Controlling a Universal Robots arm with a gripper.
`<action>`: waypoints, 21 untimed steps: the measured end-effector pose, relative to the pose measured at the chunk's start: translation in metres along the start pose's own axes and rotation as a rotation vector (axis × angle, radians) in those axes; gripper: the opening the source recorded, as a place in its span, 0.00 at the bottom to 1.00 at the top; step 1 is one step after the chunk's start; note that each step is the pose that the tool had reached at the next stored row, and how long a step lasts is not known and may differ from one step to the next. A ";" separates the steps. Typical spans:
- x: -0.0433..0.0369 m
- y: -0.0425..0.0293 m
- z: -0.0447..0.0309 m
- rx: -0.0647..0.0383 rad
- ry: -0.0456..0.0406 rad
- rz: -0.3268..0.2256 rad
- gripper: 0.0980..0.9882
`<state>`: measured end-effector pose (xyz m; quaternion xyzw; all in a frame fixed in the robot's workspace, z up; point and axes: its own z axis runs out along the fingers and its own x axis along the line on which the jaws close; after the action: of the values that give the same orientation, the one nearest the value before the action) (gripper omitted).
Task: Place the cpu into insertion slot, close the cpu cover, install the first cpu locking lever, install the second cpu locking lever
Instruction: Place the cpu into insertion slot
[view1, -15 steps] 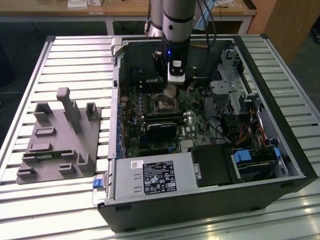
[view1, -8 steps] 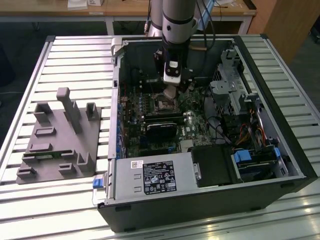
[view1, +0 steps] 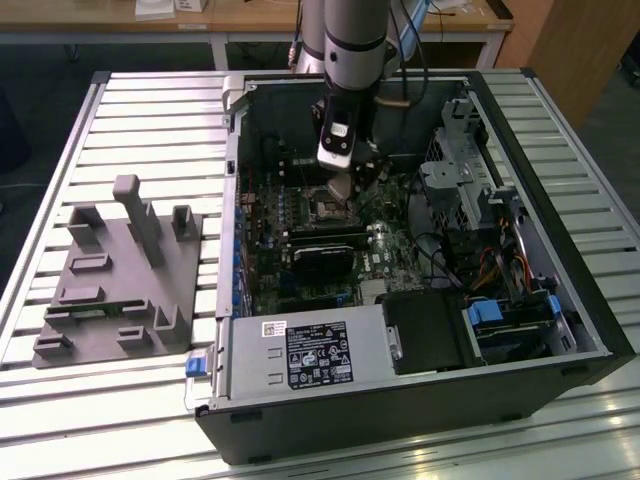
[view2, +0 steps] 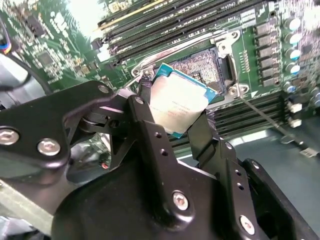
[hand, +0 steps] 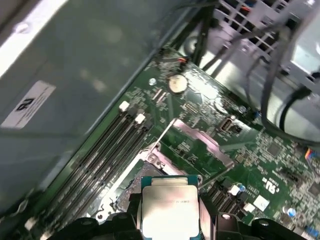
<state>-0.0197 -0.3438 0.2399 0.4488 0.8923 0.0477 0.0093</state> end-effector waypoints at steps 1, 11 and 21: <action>0.0000 -0.0001 0.0004 0.000 -0.0017 0.018 0.50; 0.0030 -0.0046 0.0044 -0.003 -0.0131 0.137 0.50; 0.0068 -0.0093 0.0080 -0.007 -0.0239 0.253 0.50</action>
<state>-0.0307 -0.3433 0.2313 0.5582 0.8283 0.0461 0.0153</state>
